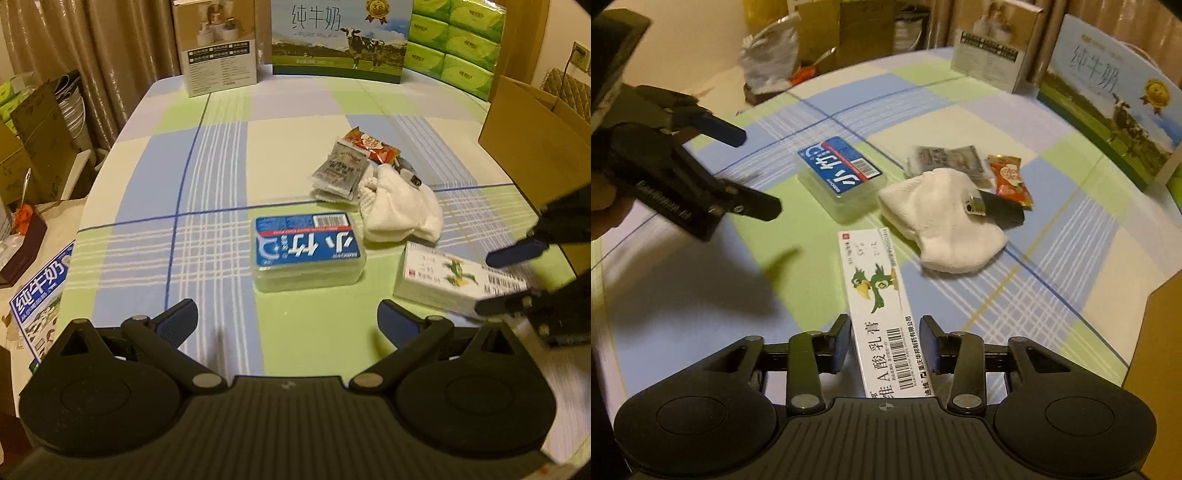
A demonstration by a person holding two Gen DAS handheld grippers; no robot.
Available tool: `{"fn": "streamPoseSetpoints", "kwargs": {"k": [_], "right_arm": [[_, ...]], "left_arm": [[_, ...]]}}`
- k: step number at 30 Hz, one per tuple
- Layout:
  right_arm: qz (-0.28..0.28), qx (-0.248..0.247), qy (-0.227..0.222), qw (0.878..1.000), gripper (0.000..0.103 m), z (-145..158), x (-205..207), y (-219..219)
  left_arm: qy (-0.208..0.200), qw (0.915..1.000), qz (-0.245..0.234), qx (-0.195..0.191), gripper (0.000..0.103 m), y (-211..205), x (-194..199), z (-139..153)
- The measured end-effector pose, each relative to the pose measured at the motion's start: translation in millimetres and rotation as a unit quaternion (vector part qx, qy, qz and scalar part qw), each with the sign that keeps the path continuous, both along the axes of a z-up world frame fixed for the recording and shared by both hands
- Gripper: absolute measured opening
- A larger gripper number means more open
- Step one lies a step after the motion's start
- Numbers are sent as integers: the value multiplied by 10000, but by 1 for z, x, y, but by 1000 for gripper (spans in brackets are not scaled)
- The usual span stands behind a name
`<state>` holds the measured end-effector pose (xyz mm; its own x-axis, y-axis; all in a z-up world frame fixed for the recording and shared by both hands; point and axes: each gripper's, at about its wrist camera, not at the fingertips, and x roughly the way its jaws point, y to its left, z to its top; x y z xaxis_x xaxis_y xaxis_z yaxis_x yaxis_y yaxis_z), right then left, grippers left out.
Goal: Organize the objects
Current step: 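Grasp the blue floss box with the left tool while the right tool holds the ointment box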
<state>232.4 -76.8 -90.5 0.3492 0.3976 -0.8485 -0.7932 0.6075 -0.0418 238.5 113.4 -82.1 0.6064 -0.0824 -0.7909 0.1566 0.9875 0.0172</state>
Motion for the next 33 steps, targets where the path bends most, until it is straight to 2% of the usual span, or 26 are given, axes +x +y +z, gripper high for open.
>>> {"fn": "streamPoseSetpoints", "kwargs": {"k": [5,9,13,17,20,26,31,32,33], "right_arm": [[-97,227,-102,9996,39,-12,0,0],[-575,416,-30,9975,36,-10,-3,-10],[-1361,451,-105,9896,35,-5,-14,-26],[-1757,474,-196,9831,35,-8,-28,-39],[-2083,582,-183,9762,35,-5,-34,-51],[-2620,523,-346,9630,35,-2,-52,-73],[-2697,634,-270,9605,36,-6,-62,-84],[-2672,647,-258,9611,38,-6,-63,-85],[-2631,680,-252,9620,45,-6,-63,-86]], "left_arm": [[-73,10000,-21,28,102,-8,16,-3],[-101,9999,-80,-7,101,-15,31,-9],[-132,9998,-123,52,101,-24,46,-14],[-69,9994,-119,303,86,-35,61,-24],[-84,9987,-108,497,84,-39,65,-28],[135,9979,-410,491,83,-54,36,-22],[165,9965,-776,260,84,-79,-3,-15],[168,9959,-855,249,84,-84,-9,-15],[180,9949,-947,282,84,-90,-13,-17]]}}
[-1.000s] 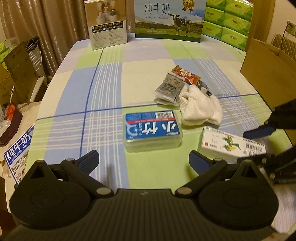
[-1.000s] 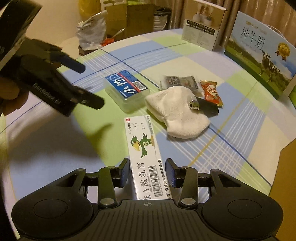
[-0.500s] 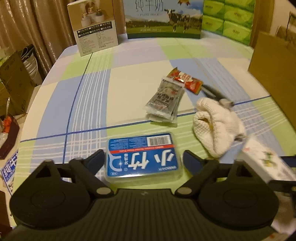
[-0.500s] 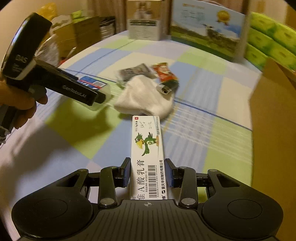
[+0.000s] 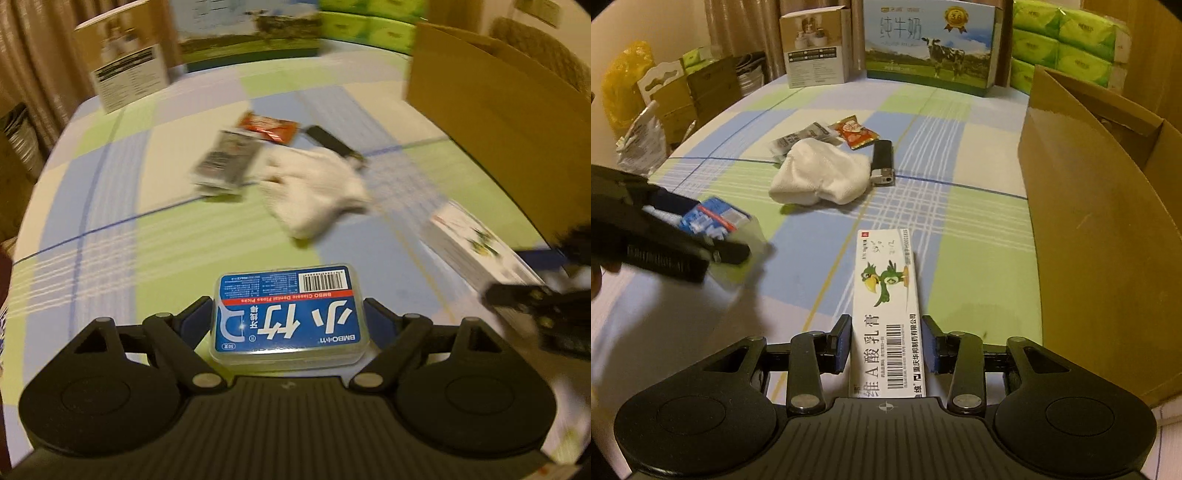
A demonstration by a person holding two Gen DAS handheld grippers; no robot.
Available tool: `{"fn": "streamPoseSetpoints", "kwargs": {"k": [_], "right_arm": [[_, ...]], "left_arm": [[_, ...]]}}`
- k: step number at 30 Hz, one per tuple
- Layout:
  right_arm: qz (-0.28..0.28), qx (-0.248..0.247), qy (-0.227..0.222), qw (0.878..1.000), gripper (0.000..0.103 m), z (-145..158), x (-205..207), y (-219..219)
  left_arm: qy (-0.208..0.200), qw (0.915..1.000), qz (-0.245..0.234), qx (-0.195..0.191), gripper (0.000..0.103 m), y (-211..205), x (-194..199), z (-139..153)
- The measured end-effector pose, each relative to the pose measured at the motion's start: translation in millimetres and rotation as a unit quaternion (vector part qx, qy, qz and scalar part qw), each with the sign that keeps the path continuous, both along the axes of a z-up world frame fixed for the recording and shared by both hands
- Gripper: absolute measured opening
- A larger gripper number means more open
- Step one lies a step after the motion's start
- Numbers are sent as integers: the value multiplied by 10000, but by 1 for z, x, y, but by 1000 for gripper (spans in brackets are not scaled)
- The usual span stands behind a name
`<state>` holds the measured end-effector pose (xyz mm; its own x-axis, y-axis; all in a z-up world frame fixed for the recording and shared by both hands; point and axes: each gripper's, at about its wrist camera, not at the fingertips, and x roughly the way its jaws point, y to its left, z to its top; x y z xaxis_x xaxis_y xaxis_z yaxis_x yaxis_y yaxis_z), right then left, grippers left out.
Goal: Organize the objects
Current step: 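Grasp the blue floss box with the left tool while the right tool holds the ointment box, then carry the floss box and ointment box into the cardboard box and open both tools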
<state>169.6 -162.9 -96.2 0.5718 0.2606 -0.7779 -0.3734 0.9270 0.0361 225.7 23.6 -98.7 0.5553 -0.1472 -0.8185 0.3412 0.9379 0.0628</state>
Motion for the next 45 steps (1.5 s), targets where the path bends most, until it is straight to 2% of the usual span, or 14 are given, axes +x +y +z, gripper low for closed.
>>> {"fn": "streamPoseSetpoints", "kwargs": {"k": [2,4,10,11,12,13,19,23,32,39,45], "right_arm": [[87,11,-62,9999,54,1,-2,0],[166,-11,-157,9997,55,2,-2,2],[165,73,-14,9998,55,-7,6,3],[152,90,-3,9998,53,-8,8,3],[137,85,-6,9999,42,-9,8,4],[121,77,-7,9999,35,-9,9,4],[-31,68,-15,10000,35,-2,6,-1],[-117,160,-180,9996,35,19,-4,-8],[-347,593,-513,9963,35,89,-48,-32],[-564,741,-847,9920,35,132,-85,-63],[-825,785,-1045,9880,35,155,-107,-95]], "left_arm": [[13,9999,-47,119,84,-7,-5,-4],[32,9999,11,145,84,-11,-5,-8],[62,9998,110,120,85,-10,-3,-14],[69,9998,144,76,85,-9,-3,-14],[83,9998,183,37,84,-8,-3,-14],[92,9998,197,39,84,-8,-3,-13],[32,9993,370,30,83,-9,-10,-2],[-154,9987,479,-81,83,-9,-26,23],[-413,9959,709,-390,83,-22,-76,82],[-565,9959,521,-480,83,-52,-114,114],[-654,9959,254,-574,83,-82,-135,133]]}}
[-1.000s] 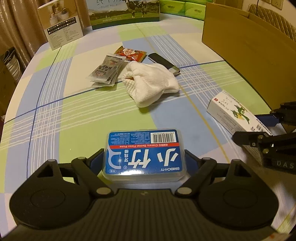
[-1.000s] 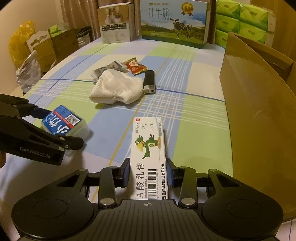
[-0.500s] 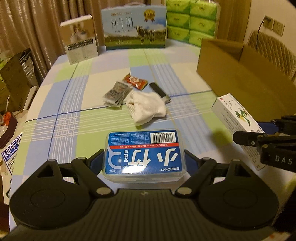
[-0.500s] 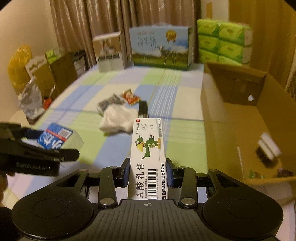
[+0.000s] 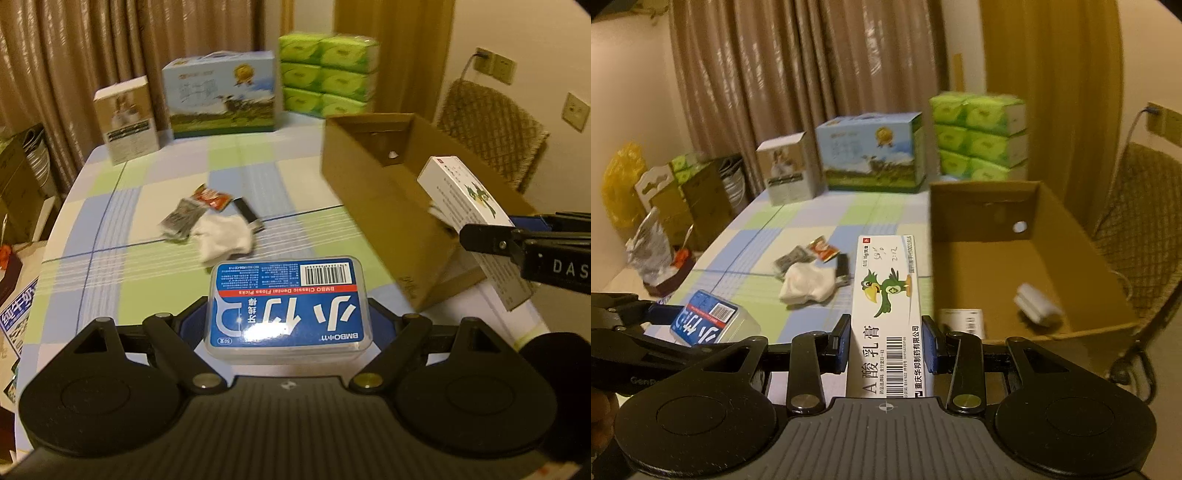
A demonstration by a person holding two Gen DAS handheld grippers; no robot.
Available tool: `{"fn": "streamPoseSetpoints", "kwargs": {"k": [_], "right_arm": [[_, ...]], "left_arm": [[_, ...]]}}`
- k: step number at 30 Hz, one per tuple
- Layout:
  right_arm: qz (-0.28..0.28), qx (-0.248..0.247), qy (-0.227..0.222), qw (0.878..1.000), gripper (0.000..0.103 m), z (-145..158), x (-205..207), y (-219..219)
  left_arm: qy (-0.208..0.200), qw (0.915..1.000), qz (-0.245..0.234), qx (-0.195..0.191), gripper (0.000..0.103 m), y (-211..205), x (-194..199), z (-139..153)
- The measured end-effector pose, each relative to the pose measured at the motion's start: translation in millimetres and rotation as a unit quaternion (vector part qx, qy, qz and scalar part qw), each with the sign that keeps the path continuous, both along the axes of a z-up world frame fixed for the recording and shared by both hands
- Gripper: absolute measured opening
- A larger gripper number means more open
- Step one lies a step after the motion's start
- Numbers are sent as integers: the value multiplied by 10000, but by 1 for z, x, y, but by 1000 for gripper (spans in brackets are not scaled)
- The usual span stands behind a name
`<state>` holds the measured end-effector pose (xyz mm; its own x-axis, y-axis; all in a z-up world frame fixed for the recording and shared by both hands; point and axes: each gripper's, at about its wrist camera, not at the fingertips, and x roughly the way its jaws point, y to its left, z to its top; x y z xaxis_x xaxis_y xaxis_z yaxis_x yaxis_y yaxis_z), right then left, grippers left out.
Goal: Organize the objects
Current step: 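Carry the floss box and ointment box into the cardboard box and open both tools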
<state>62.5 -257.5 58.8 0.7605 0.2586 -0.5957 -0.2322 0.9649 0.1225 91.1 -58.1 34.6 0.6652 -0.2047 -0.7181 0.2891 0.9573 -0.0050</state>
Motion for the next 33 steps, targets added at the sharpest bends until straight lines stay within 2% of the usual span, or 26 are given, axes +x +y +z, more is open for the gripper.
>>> {"fn": "streamPoseSetpoints", "kwargs": {"k": [8,17,23,33], "right_arm": [[-534,46,-98,9985,35,14,-14,-53],[-1170,88,-157,9930,35,27,-2,-118],[-1267,94,-173,9917,35,28,18,-143],[-1269,141,-104,9918,35,21,53,-159]], "left_arm": [[-99,9992,-390,-43,83,-43,-6,17],[-202,9949,-978,-97,83,-110,16,29],[-260,9917,-1254,-56,83,-153,39,29],[-147,9903,-1384,-9,83,-183,77,14]]}}
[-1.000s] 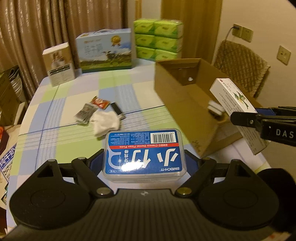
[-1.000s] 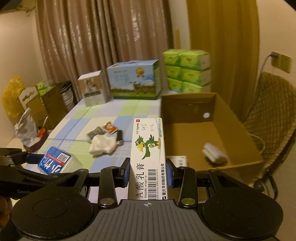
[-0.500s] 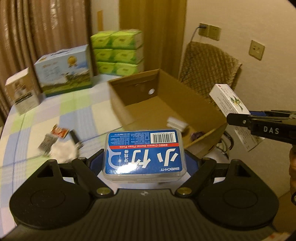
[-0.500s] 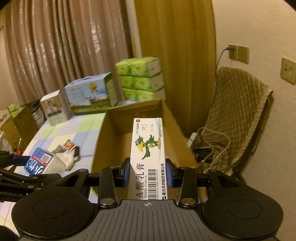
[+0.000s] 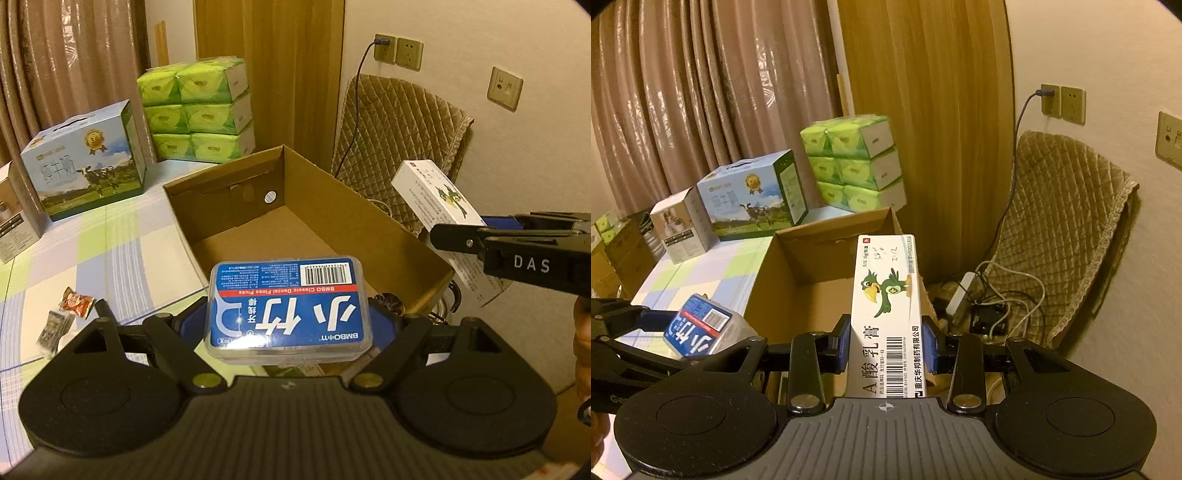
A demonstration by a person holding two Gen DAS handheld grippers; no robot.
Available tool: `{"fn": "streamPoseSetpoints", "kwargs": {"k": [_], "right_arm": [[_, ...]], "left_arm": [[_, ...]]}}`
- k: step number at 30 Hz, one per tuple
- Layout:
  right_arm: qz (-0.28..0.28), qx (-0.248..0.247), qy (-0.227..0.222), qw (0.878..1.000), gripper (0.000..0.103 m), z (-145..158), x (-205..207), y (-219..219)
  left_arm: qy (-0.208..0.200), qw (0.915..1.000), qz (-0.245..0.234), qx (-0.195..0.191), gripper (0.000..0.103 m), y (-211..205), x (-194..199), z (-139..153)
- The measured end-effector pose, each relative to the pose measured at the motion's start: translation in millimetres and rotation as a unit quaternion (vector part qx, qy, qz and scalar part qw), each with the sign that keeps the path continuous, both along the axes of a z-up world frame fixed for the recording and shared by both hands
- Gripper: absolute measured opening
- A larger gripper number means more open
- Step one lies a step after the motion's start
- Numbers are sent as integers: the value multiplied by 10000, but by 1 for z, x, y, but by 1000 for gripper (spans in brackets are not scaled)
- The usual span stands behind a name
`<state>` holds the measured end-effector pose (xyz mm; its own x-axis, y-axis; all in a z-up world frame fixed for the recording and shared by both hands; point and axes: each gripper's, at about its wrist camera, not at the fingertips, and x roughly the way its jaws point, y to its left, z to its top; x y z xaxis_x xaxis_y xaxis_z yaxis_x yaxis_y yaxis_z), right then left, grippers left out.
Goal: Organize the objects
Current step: 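Carry the floss box and ointment box into the cardboard box and open both tools, then withdraw both open tools from the box back over the table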
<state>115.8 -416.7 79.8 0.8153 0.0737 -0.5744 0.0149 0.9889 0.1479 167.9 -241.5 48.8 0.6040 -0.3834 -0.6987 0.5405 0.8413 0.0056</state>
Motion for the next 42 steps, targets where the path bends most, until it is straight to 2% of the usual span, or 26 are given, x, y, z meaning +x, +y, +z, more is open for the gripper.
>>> {"fn": "streamPoseSetpoints", "kwargs": {"k": [11,14,27,33,34,35,36,38,42], "right_arm": [[-91,80,95,9999,35,-9,29,-14],[-77,93,135,9998,35,-12,32,-13],[71,117,235,9996,35,-22,40,-1],[196,47,10,9998,36,-19,55,12],[267,72,-82,9996,40,-19,57,14],[318,101,-118,9994,65,-20,60,15],[308,109,-118,9994,82,-21,61,15],[266,125,-230,9993,82,-19,57,15],[259,206,-141,9994,82,-21,43,13]], "left_arm": [[25,10000,-67,51,84,-20,34,-18],[94,9999,-55,82,89,-22,42,-25],[121,9985,528,-124,90,33,34,-21],[129,9976,645,-198,90,46,29,-19],[130,9975,663,-204,90,48,28,-18],[132,9974,683,-208,90,50,27,-19],[139,9972,698,-211,90,52,25,-19],[149,9969,733,-238,91,58,21,-20],[162,9959,851,-258,91,71,13,-21]]}}
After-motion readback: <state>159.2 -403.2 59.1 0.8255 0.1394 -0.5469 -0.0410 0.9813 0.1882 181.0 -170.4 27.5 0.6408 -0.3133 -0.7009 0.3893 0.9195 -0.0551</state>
